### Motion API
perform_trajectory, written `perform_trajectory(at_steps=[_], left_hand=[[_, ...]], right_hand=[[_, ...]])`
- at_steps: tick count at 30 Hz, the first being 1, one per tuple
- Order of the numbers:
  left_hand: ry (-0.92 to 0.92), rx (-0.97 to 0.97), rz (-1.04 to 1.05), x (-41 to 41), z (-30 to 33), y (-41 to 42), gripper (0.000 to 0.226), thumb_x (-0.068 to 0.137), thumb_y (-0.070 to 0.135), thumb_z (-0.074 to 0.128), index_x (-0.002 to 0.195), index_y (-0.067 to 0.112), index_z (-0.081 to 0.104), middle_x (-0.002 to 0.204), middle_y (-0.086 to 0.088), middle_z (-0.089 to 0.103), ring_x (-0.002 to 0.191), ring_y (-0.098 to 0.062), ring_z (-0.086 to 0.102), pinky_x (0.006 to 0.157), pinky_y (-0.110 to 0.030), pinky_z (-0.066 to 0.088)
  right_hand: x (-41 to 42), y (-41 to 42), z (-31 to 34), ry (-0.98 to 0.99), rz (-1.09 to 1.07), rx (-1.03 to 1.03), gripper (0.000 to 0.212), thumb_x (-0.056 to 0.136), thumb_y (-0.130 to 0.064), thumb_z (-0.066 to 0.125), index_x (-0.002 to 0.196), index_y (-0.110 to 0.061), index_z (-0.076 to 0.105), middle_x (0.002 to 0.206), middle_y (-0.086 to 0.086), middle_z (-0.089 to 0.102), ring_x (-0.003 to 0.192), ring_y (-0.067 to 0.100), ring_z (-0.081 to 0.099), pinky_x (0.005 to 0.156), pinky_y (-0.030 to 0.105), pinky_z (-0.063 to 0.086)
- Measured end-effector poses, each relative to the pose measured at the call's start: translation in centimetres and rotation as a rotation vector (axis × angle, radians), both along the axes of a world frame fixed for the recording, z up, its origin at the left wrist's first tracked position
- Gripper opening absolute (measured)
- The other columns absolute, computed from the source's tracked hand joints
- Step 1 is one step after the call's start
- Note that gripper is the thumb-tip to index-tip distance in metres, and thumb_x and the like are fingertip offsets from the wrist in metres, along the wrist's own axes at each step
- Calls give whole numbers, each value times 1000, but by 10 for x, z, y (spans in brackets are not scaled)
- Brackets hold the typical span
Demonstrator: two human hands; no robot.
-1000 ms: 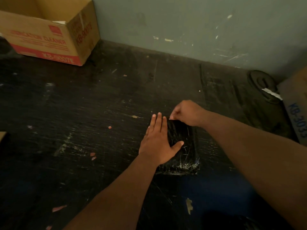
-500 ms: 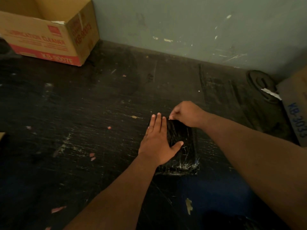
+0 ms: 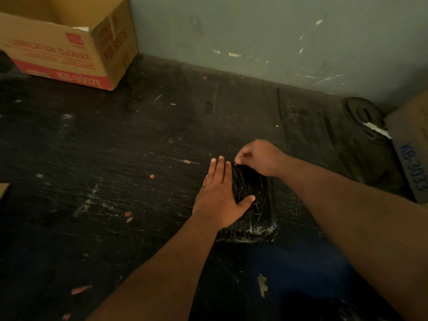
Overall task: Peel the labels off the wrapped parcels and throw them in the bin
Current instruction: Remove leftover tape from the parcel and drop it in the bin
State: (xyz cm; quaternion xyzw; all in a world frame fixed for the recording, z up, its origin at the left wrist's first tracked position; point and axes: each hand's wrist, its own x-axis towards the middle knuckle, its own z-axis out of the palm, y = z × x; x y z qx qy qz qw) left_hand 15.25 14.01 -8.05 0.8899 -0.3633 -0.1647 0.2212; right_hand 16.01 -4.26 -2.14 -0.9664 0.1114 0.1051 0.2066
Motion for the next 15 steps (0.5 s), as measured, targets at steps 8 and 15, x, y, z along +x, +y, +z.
perform_trajectory(at_steps=[8, 15], left_hand=[[13, 16, 0, 0, 1, 0, 108, 92, 76, 42, 162, 12, -10, 168, -3, -24, 152, -18, -29, 126, -40, -5], [19, 29, -14, 0, 4, 0, 108, 92, 75, 43, 161, 13, -12, 168, -3, -25, 151, -18, -30, 127, -41, -3]], right_hand=[[9, 14, 0, 25, 118, -214, 15, 87, -26, 62, 89, -20, 75, 90, -1, 75, 87, 17, 68, 75, 24, 48], [6, 6, -2, 38, -51, -27, 13, 89, -20, 64, 87, -20, 78, 90, -3, 75, 79, 6, 63, 74, 20, 45]])
